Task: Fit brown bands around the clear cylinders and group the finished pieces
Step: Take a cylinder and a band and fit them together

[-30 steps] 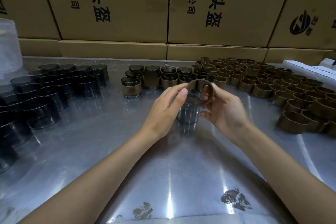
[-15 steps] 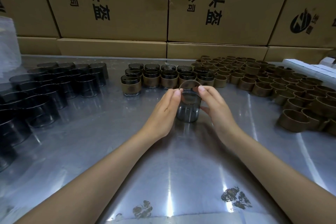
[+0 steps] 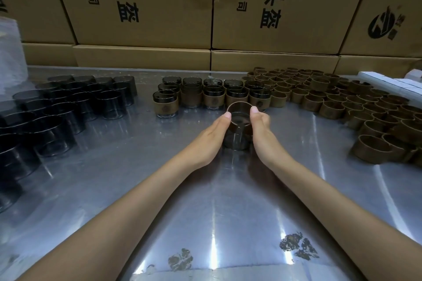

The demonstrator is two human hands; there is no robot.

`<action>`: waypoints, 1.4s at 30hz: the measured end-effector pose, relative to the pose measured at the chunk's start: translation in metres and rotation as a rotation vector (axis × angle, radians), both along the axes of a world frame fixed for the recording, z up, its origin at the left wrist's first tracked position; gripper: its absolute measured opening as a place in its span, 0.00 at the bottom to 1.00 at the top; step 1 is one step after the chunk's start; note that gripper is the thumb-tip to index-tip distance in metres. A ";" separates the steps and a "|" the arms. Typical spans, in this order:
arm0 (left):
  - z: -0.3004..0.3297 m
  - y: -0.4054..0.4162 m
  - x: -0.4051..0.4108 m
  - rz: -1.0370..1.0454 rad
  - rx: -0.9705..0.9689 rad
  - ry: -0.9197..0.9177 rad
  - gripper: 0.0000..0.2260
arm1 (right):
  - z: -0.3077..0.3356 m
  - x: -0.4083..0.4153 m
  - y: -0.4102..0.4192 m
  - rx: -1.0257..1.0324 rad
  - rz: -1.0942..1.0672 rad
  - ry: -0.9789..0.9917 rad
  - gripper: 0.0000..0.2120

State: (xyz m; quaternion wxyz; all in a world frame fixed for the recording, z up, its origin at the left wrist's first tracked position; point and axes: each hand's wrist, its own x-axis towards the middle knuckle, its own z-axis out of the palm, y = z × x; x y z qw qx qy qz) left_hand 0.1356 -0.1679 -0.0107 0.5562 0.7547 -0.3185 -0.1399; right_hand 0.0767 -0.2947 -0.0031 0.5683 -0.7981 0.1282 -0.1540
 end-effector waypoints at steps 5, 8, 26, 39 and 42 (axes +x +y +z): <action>0.000 -0.003 -0.001 -0.049 0.031 0.032 0.34 | -0.001 0.000 0.001 -0.108 0.029 0.063 0.50; -0.001 -0.005 -0.005 -0.079 -0.003 0.041 0.38 | 0.000 0.000 0.001 -0.006 0.069 0.002 0.49; 0.017 -0.001 -0.022 -0.094 -0.448 0.351 0.17 | 0.001 -0.005 0.008 0.464 0.049 -0.231 0.29; 0.019 0.001 -0.021 -0.046 -0.533 0.425 0.15 | 0.004 -0.009 0.008 0.472 -0.014 -0.269 0.21; 0.019 0.001 -0.021 -0.062 -0.555 0.447 0.13 | 0.005 -0.009 0.007 0.475 -0.033 -0.270 0.19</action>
